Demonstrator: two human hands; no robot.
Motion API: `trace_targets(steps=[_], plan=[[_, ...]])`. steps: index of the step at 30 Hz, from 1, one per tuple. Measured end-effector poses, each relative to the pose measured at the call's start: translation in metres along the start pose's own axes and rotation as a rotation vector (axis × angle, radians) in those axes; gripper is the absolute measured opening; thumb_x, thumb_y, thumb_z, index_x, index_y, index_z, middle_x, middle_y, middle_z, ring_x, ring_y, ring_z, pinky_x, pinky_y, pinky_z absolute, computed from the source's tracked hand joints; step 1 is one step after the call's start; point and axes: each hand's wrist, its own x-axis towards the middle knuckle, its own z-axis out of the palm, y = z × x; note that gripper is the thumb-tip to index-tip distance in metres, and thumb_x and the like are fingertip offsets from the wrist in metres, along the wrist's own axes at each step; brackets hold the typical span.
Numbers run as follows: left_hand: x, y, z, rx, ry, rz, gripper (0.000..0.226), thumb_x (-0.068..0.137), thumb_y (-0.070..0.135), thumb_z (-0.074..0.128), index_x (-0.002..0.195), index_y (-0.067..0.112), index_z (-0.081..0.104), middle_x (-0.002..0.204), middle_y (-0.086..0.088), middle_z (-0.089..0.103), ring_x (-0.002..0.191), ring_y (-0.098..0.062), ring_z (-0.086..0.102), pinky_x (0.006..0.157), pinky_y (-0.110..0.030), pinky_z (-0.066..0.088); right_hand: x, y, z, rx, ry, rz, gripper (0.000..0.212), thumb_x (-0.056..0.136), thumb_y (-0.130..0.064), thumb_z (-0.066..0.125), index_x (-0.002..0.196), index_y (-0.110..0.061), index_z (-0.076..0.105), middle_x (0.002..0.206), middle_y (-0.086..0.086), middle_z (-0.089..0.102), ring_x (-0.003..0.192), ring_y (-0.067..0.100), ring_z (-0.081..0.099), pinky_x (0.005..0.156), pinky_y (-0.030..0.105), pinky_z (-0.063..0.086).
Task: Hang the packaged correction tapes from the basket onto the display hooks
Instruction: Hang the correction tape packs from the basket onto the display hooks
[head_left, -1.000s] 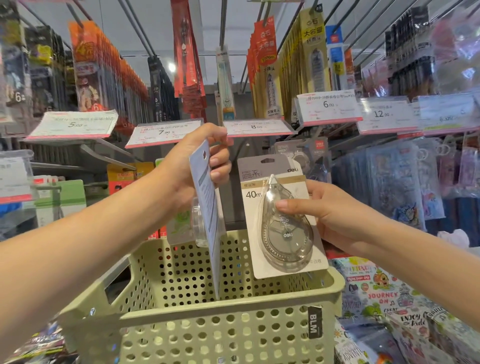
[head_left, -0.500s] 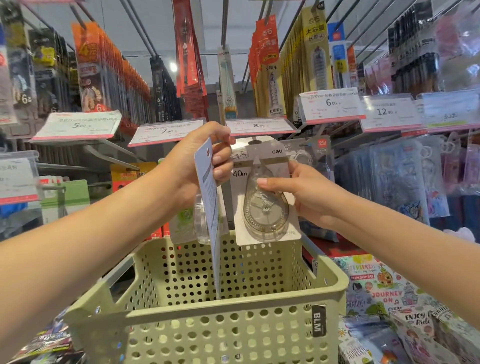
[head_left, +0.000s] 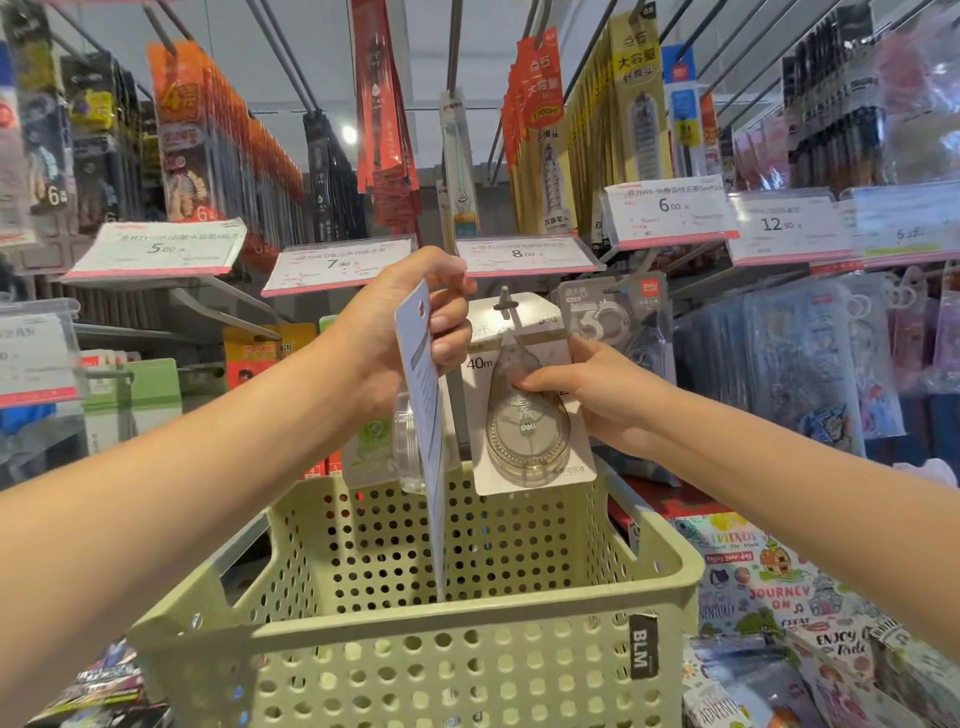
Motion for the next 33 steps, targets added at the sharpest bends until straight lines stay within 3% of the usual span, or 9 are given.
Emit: trace_targets(steps=[6,13,18,21,23,26,29,33], plan=[[0.0,-0.003,-0.001,0.001,0.012,-0.007,0.03,0.087,0.021,0.044,0.058,0.012,0.045,0.034,0.003,0.035,0.029,-0.012,0.031,0.041,-0.022,0.023,0.011,0.007,0.004,0.002,0.03,0.046,0.089,0.065,-0.012,0.082,0.14,-0.009,0.035,0.126,0.012,0.062,0.105,0.025,0.065,0.087,0.037,0.054],[-0.001,-0.004,0.0,0.001,0.023,-0.019,0.029,0.087,0.022,0.045,0.06,0.012,0.045,0.035,0.002,0.035,0.03,-0.012,0.032,0.04,-0.021,0.026,0.021,0.011,0.013,-0.112,0.067,0.079,0.033,0.074,-0.011,0.076,0.104,-0.004,0.064,0.111,0.015,0.069,0.104,0.028,0.065,0.098,0.043,0.048],[-0.001,-0.004,0.001,0.015,0.023,-0.024,0.03,0.087,0.021,0.045,0.059,0.012,0.046,0.035,0.003,0.035,0.029,-0.012,0.032,0.037,-0.019,0.028,0.034,0.014,0.019,-0.293,0.15,0.057,0.054,0.069,-0.026,0.08,0.109,0.003,0.058,0.115,0.02,0.064,0.113,0.032,0.059,0.098,0.043,0.045],[-0.002,-0.005,0.001,0.016,0.032,-0.029,0.03,0.087,0.021,0.045,0.058,0.012,0.046,0.034,0.003,0.035,0.029,-0.012,0.032,0.036,-0.019,0.027,0.03,0.015,0.02,-0.286,0.151,0.076,0.028,0.08,-0.017,0.072,0.097,0.003,0.06,0.108,0.019,0.065,0.105,0.028,0.06,0.093,0.036,0.044],[-0.003,-0.006,0.001,0.021,0.044,-0.033,0.03,0.087,0.022,0.045,0.059,0.012,0.047,0.034,0.003,0.035,0.029,-0.012,0.031,0.037,-0.02,0.025,0.026,0.019,0.019,-0.24,0.147,0.095,0.018,0.083,-0.011,0.068,0.094,0.0,0.06,0.111,0.015,0.064,0.107,0.027,0.059,0.097,0.035,0.045],[-0.007,-0.009,0.006,0.025,0.074,-0.022,0.028,0.087,0.022,0.046,0.06,0.013,0.046,0.036,0.002,0.032,0.03,-0.013,0.029,0.039,-0.022,0.022,0.02,0.027,0.015,-0.271,0.146,0.09,0.047,0.078,-0.016,0.07,0.12,-0.005,0.054,0.118,0.011,0.064,0.109,0.027,0.059,0.099,0.043,0.046],[-0.012,-0.014,0.01,0.037,0.142,0.011,0.027,0.088,0.02,0.049,0.062,0.013,0.048,0.042,0.001,0.029,0.035,-0.012,0.026,0.042,-0.022,0.021,0.008,0.032,0.008,-0.302,0.086,0.109,0.07,0.071,-0.024,0.067,0.133,-0.007,0.041,0.133,0.012,0.053,0.12,0.029,0.051,0.105,0.048,0.039],[-0.012,-0.02,0.012,0.021,0.2,0.033,0.046,0.086,0.015,0.053,0.04,0.017,0.055,0.042,0.002,0.03,0.038,-0.012,0.024,0.039,-0.02,0.023,-0.017,0.025,-0.002,-0.259,0.011,0.166,0.067,0.078,-0.02,0.064,0.136,-0.003,0.035,0.139,0.009,0.044,0.126,0.023,0.043,0.111,0.04,0.03]])
